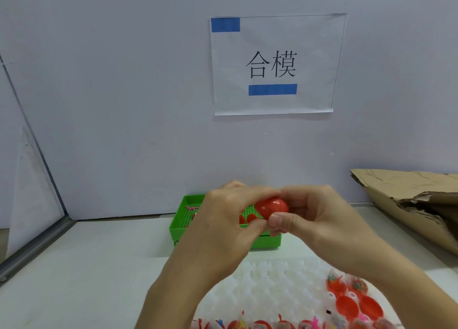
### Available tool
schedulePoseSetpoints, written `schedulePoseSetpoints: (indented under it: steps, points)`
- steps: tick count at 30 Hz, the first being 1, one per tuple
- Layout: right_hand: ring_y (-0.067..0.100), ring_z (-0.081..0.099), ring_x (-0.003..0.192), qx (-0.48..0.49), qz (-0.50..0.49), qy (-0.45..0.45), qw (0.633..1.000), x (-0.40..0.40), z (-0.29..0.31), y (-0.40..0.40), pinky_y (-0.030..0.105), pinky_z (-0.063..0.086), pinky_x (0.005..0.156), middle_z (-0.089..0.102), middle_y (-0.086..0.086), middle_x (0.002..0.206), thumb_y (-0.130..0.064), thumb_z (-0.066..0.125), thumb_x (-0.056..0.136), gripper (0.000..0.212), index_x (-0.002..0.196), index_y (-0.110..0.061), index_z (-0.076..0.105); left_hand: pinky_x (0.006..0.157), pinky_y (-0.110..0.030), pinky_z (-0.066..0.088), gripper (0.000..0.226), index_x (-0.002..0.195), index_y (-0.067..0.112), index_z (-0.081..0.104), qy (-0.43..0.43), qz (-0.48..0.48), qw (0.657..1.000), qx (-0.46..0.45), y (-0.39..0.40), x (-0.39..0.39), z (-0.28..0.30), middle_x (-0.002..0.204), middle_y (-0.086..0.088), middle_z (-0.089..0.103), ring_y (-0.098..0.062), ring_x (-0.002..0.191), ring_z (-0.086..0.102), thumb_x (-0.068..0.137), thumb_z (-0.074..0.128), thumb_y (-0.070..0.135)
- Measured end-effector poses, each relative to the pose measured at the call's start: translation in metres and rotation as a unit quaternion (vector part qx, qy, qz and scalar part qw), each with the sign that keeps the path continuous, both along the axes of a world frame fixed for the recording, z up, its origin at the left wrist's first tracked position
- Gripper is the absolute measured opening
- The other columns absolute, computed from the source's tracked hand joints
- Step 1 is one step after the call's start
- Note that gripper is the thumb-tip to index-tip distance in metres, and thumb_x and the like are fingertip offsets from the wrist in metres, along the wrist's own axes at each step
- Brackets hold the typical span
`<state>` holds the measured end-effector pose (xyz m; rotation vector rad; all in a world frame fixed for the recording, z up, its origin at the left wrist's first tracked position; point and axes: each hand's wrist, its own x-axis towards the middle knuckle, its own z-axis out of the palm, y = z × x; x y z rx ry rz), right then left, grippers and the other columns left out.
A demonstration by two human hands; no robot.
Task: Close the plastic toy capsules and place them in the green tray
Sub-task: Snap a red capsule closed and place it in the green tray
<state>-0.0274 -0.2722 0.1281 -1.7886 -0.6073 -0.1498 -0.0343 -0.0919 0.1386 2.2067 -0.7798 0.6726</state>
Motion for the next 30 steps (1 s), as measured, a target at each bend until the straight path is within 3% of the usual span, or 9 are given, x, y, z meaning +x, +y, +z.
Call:
schedulePoseSetpoints:
  steps: [3, 6, 11, 14, 17, 20, 26, 30]
  points:
    - [0.019, 0.075, 0.088, 0.011, 0.036, 0.014, 0.999, -0.001, 0.004, -0.006, 0.026, 0.058, 0.079, 0.078, 0.002, 0.094, -0.034, 0.075, 0.078, 0.025, 0.102, -0.029, 0.075, 0.078, -0.010, 0.047, 0.039, 0.113, 0.040, 0.069, 0.001, -0.016, 0.999, -0.031, 0.000, 0.000, 0.000, 0.099, 0.019, 0.070, 0.004, 0.091, 0.060, 0.075, 0.070, 0.027]
    - [0.022, 0.076, 0.088, 0.050, 0.038, 0.042, 0.997, 0.000, 0.007, -0.012, 0.025, 0.058, 0.079, 0.078, 0.008, 0.094, -0.039, 0.077, 0.077, 0.038, 0.109, -0.021, 0.071, 0.075, -0.015, 0.050, 0.041, 0.113, 0.044, 0.062, 0.001, -0.005, 0.998, -0.060, -0.002, 0.000, 0.001, 0.104, 0.028, 0.066, -0.003, 0.088, 0.063, 0.075, 0.077, 0.036]
    - [0.014, 0.074, 0.075, 0.043, -0.024, 0.008, 0.999, -0.001, 0.011, -0.016, 0.018, 0.055, 0.068, 0.078, 0.007, 0.082, -0.028, 0.071, 0.072, 0.028, 0.095, -0.012, 0.076, 0.072, -0.011, 0.050, 0.031, 0.095, 0.035, 0.074, 0.022, 0.000, 0.995, -0.099, -0.005, -0.002, 0.001, 0.088, 0.025, 0.071, -0.001, 0.078, 0.066, 0.068, 0.074, 0.050]
    - [0.009, 0.072, 0.070, 0.036, -0.036, -0.010, 0.999, -0.004, 0.012, -0.015, 0.015, 0.052, 0.066, 0.078, 0.004, 0.079, -0.025, 0.073, 0.071, 0.024, 0.090, -0.011, 0.077, 0.072, -0.011, 0.051, 0.030, 0.097, 0.034, 0.075, 0.036, 0.003, 0.993, -0.112, -0.007, -0.001, 0.000, 0.086, 0.024, 0.072, 0.001, 0.079, 0.068, 0.068, 0.083, 0.037]
    - [0.008, 0.071, 0.067, 0.032, -0.046, -0.027, 0.998, -0.004, 0.014, -0.014, 0.014, 0.051, 0.064, 0.077, 0.003, 0.075, -0.010, 0.076, 0.078, 0.005, 0.083, -0.011, 0.076, 0.073, -0.007, 0.049, 0.035, 0.096, 0.037, 0.074, 0.049, -0.007, 0.989, -0.141, -0.008, 0.000, -0.002, 0.087, 0.028, 0.073, 0.006, 0.081, 0.068, 0.067, 0.087, 0.024]
    - [0.013, 0.073, 0.066, 0.013, -0.073, -0.054, 0.996, -0.005, 0.014, -0.014, 0.019, 0.055, 0.065, 0.075, 0.004, 0.070, 0.003, 0.077, 0.078, 0.016, 0.074, -0.013, 0.075, 0.077, -0.008, 0.050, 0.041, 0.095, 0.038, 0.074, 0.063, -0.011, 0.985, -0.158, -0.008, 0.002, -0.005, 0.088, 0.025, 0.074, 0.006, 0.085, 0.069, 0.068, 0.086, 0.010]
    - [0.009, 0.069, 0.058, -0.032, -0.139, -0.119, 0.983, -0.007, 0.012, -0.007, 0.018, 0.053, 0.059, 0.072, -0.004, 0.060, 0.006, 0.080, 0.075, 0.020, 0.069, -0.013, 0.074, 0.084, -0.013, 0.052, 0.042, 0.096, 0.030, 0.076, 0.058, -0.015, 0.987, -0.146, -0.011, 0.001, -0.005, 0.092, 0.020, 0.075, 0.004, 0.087, 0.069, 0.074, 0.076, -0.006]
    - [0.015, 0.069, 0.057, -0.021, -0.155, -0.127, 0.979, -0.007, 0.009, -0.002, 0.037, 0.058, 0.064, 0.071, 0.002, 0.060, 0.007, 0.078, 0.076, 0.022, 0.068, -0.013, 0.073, 0.080, -0.011, 0.051, 0.033, 0.104, 0.019, 0.077, 0.017, -0.018, 0.993, -0.117, -0.012, -0.001, -0.004, 0.091, 0.018, 0.076, 0.002, 0.083, 0.068, 0.074, 0.072, 0.006]
